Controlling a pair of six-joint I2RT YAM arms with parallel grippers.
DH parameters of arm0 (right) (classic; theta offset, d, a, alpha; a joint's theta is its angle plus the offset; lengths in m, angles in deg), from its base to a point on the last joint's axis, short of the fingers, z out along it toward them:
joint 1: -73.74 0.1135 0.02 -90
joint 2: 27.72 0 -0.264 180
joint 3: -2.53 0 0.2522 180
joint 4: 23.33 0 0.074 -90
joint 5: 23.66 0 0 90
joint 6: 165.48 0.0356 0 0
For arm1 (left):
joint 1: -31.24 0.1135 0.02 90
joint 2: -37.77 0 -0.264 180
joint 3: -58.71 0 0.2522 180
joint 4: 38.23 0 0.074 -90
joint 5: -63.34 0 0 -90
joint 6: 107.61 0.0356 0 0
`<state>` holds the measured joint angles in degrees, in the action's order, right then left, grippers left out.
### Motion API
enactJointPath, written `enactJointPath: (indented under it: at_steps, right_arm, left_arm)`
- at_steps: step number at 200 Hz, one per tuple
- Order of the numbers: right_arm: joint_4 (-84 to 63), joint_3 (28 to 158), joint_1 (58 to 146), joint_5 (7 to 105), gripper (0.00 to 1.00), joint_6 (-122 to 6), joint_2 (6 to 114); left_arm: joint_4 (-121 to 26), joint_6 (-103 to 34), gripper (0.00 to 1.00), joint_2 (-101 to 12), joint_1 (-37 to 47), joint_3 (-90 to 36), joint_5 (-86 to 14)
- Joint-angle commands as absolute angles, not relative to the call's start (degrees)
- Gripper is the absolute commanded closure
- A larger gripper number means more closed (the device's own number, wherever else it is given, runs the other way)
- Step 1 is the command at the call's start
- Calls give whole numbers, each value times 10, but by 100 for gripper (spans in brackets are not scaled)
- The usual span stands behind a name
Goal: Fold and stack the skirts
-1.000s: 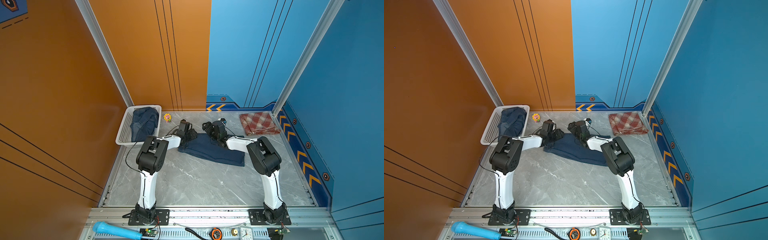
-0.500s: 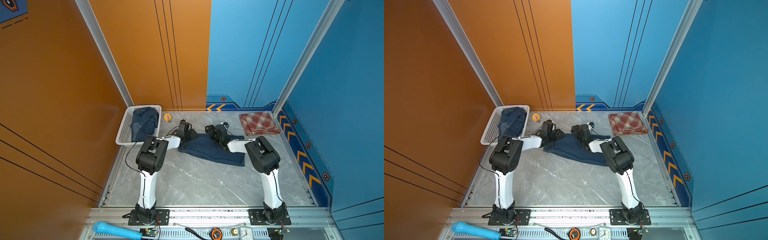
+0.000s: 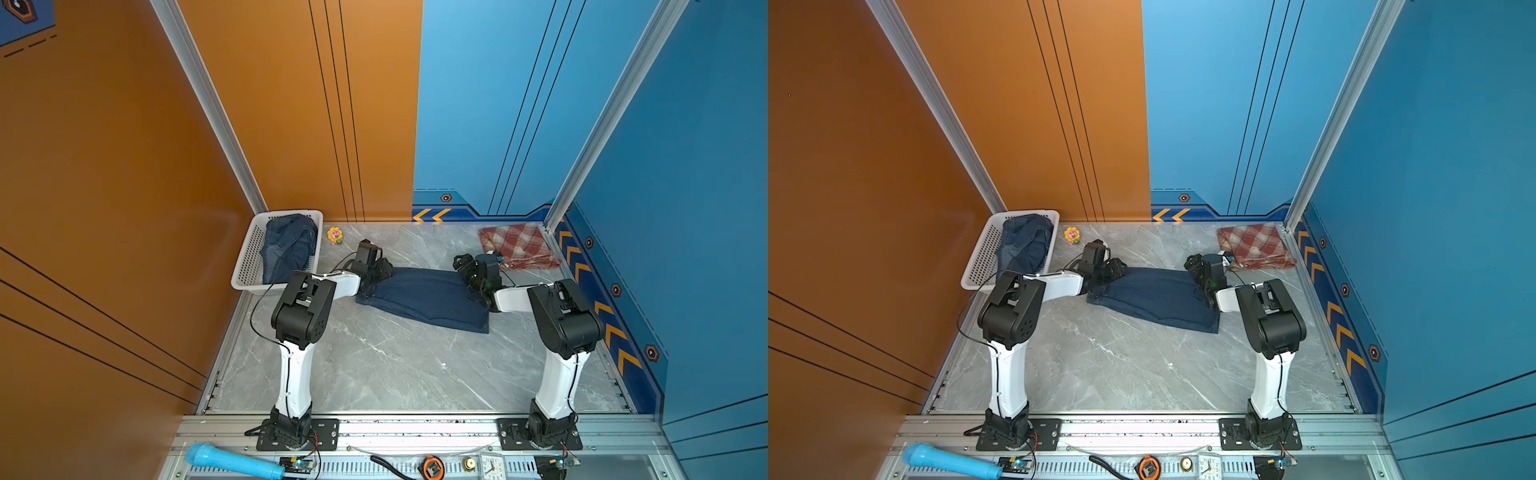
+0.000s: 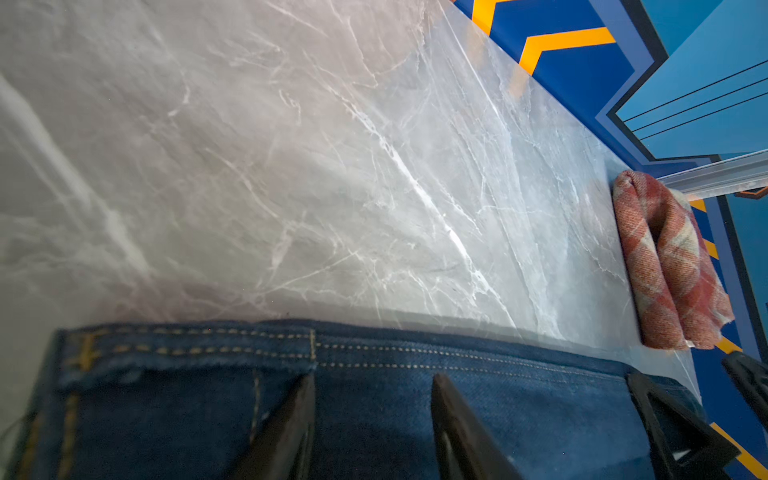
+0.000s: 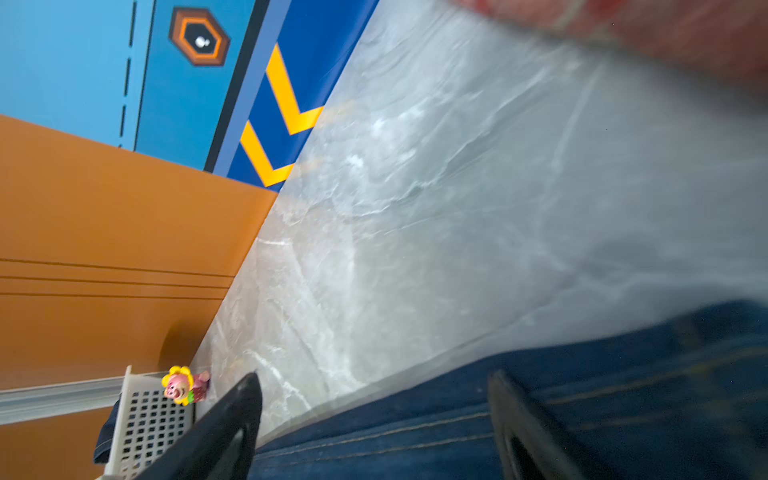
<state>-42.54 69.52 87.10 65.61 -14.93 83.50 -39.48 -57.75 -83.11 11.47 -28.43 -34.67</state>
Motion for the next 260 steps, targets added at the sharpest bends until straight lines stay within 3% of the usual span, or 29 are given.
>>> enactJointPath:
  at_steps: [1, 33, 73, 122, 169, 178, 260]
  right_arm:
    - [-354, 668, 841, 661, 13, -212, 807]
    - [-283, 677, 813, 649, 13, -277, 754]
    - [-101, 753, 814, 642, 11, -381, 685]
    - [46, 766, 830, 609, 8, -448, 629]
    - [63, 717, 837, 589, 8, -466, 614]
    - [63, 712, 838, 580, 8, -467, 617]
    - [58, 690, 852, 570, 10, -474, 645]
  left_arm:
    - [-477, -568, 52, -854, 135, -258, -314]
    - [-477, -566, 52, -849, 136, -262, -317]
    - [-502, -555, 43, -816, 133, -291, -337]
    - [-676, -486, 32, -740, 129, -362, -331]
    - [-853, -432, 15, -692, 151, -397, -276]
    - [-871, -426, 8, -685, 158, -392, -274]
    - [-893, -386, 8, -699, 217, -339, -416]
